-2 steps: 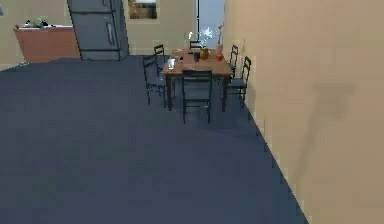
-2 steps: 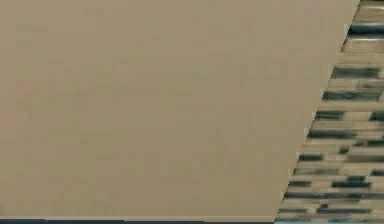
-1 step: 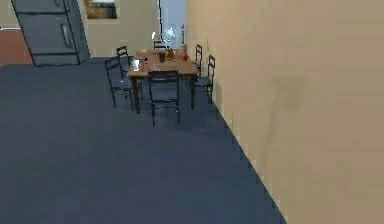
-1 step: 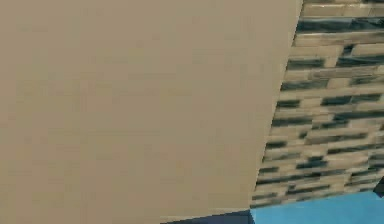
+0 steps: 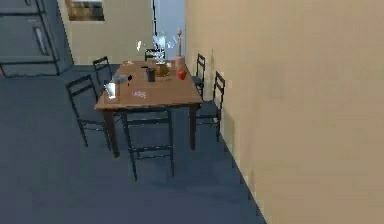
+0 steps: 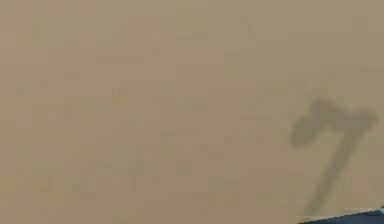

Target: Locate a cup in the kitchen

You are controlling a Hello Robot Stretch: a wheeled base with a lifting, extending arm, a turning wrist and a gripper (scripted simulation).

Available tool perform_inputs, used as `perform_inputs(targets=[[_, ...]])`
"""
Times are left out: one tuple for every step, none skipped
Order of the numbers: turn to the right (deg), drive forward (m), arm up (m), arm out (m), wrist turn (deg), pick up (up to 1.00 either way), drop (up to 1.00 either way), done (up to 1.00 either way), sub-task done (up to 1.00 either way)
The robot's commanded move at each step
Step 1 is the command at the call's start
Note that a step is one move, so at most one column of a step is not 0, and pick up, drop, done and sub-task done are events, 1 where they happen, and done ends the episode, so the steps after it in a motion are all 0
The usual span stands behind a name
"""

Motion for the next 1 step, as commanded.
perform_inputs(targets=[[0.0, 0.65, 0.00, 0.00, 0.0, 0.00, 0.00, 0.00, 0.00]])
